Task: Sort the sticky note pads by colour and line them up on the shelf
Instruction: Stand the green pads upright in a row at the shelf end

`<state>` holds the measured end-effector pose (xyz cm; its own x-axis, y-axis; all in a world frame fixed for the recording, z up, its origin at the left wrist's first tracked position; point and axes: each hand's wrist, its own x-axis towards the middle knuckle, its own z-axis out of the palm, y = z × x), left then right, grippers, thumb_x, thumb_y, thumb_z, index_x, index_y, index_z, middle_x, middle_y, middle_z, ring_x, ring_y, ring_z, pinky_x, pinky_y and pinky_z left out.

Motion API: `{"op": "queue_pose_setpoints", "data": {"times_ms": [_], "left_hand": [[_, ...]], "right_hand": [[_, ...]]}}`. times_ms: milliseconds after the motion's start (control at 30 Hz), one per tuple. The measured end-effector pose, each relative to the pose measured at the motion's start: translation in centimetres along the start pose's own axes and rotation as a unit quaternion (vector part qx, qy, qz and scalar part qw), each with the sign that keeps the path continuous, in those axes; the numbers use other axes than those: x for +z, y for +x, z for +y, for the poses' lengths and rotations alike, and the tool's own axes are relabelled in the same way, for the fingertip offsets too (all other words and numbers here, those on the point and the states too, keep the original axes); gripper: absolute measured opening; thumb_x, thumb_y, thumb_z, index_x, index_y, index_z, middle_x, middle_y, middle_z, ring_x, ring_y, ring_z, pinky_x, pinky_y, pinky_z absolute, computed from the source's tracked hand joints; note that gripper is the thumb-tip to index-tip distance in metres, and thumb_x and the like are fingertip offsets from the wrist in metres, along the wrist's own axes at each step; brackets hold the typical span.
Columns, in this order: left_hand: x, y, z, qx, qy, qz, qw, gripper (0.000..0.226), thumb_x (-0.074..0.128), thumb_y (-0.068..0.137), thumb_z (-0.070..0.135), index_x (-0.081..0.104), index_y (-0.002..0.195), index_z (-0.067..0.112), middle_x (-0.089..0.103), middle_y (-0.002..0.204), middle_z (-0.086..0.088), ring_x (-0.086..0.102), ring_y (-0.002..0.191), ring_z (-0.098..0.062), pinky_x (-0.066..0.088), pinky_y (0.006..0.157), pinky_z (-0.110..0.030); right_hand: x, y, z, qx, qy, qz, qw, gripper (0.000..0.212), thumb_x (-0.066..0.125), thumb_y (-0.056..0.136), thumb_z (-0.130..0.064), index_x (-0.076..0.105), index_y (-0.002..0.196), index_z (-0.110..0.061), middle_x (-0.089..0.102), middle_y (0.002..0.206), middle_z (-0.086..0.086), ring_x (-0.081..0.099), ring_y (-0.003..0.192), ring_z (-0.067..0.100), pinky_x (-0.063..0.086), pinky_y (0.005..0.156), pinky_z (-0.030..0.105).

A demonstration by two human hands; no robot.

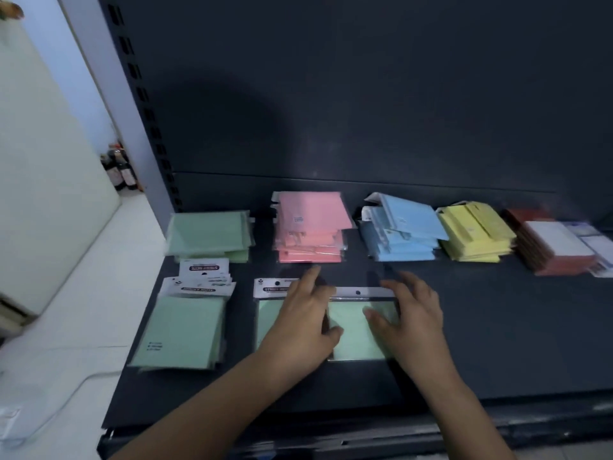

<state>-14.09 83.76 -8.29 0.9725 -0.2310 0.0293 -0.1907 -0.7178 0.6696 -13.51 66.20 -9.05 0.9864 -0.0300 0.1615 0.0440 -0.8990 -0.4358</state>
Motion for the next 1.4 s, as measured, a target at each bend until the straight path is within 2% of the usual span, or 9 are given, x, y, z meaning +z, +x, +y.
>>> {"op": "queue_pose_setpoints", "data": {"times_ms": [167,300,433,533,733,933,1167,1300,1400], "left_hand": [[-5.9,0.7,-2.7,-0.021,-0.006,0.189,0.982,0.029,0.057,0.086,0.003,0.059,0.115,0.004,0.051,0.122,-0.013,0.042,0.118,-0.027,0.025,0.097,-0.019],[-10.0,0.1,-7.4,-0.168,0.052,0.263,0.949,0.038,0.053,0.089,0.009,0.051,0.126,0.005,0.047,0.132,-0.014,0.033,0.126,-0.031,0.027,0.101,-0.037],[-11.6,-1.1,-10.8,-0.261,0.067,0.189,0.944,0.036,0.048,0.092,0.022,0.046,0.124,0.006,0.047,0.134,-0.011,0.033,0.126,-0.029,0.030,0.096,-0.037],[-11.6,-1.6,-11.8,-0.246,0.027,0.164,0.955,0.014,0.047,0.092,0.023,0.050,0.100,0.011,0.054,0.119,-0.009,0.040,0.119,-0.032,0.035,0.094,-0.038],[-11.6,-2.1,-12.3,-0.164,0.007,0.238,0.957,0.032,0.043,0.096,0.029,0.060,0.120,0.016,0.053,0.129,-0.001,0.038,0.121,-0.023,0.032,0.101,-0.033],[-12.7,-3.1,-11.3,-0.146,-0.250,0.399,0.870,0.015,0.062,0.088,0.027,0.070,0.079,0.017,0.070,0.074,0.008,0.062,0.068,0.003,0.043,0.061,-0.006],[-12.7,-3.9,-9.2,-0.095,-0.508,0.300,0.802,0.035,0.057,0.077,-0.015,0.047,0.077,0.019,0.070,0.096,0.001,0.063,0.070,-0.014,0.053,0.062,-0.023],[-11.7,-3.5,-7.2,-0.074,-0.477,0.234,0.844,0.036,0.056,0.079,-0.014,0.057,0.095,0.018,0.064,0.107,0.003,0.052,0.056,-0.006,0.048,0.051,-0.018],[-9.9,-2.9,-5.6,-0.075,-0.445,0.177,0.875,0.034,0.061,0.081,-0.007,0.061,0.101,0.020,0.064,0.096,0.005,0.045,0.052,-0.009,0.045,0.046,-0.019]], "right_hand": [[0.5,1.9,-6.4,-0.083,0.252,-0.068,0.962,0.020,0.067,0.084,-0.011,0.069,0.102,-0.019,0.065,0.098,-0.015,0.060,0.094,-0.001,0.038,0.078,0.002],[3.2,3.9,-13.1,-0.092,0.371,-0.206,0.901,0.025,0.060,0.089,-0.010,0.062,0.113,-0.019,0.064,0.107,-0.011,0.059,0.095,-0.005,0.044,0.088,0.010],[5.9,5.7,-16.6,-0.116,0.290,-0.201,0.928,0.041,0.059,0.090,-0.019,0.051,0.129,-0.010,0.059,0.126,0.000,0.053,0.117,0.011,0.039,0.102,0.023],[6.9,5.9,-17.5,-0.098,0.284,-0.165,0.939,0.038,0.062,0.087,-0.019,0.055,0.123,-0.013,0.062,0.119,0.000,0.056,0.112,0.014,0.044,0.100,0.030],[7.9,5.8,-18.1,0.037,0.407,-0.129,0.903,0.039,0.066,0.084,-0.014,0.058,0.122,-0.013,0.061,0.123,-0.001,0.055,0.116,0.013,0.042,0.104,0.030],[7.1,5.0,-18.5,0.112,0.587,-0.073,0.799,0.009,0.066,0.083,-0.005,0.067,0.092,-0.009,0.067,0.082,-0.002,0.062,0.080,0.010,0.052,0.079,0.019],[5.5,3.8,-16.5,0.073,0.630,-0.039,0.772,0.022,0.065,0.081,0.001,0.060,0.088,-0.019,0.055,0.065,-0.011,0.050,0.060,0.002,0.043,0.057,0.011],[3.4,2.9,-13.6,0.032,0.616,-0.053,0.786,0.031,0.062,0.081,0.006,0.060,0.095,-0.022,0.053,0.085,0.008,0.049,0.084,0.020,0.044,0.081,0.031],[1.6,1.9,-10.6,0.025,0.562,-0.070,0.824,0.043,0.061,0.082,0.008,0.062,0.105,-0.029,0.062,0.096,-0.002,0.052,0.086,0.018,0.048,0.070,0.023]]}}
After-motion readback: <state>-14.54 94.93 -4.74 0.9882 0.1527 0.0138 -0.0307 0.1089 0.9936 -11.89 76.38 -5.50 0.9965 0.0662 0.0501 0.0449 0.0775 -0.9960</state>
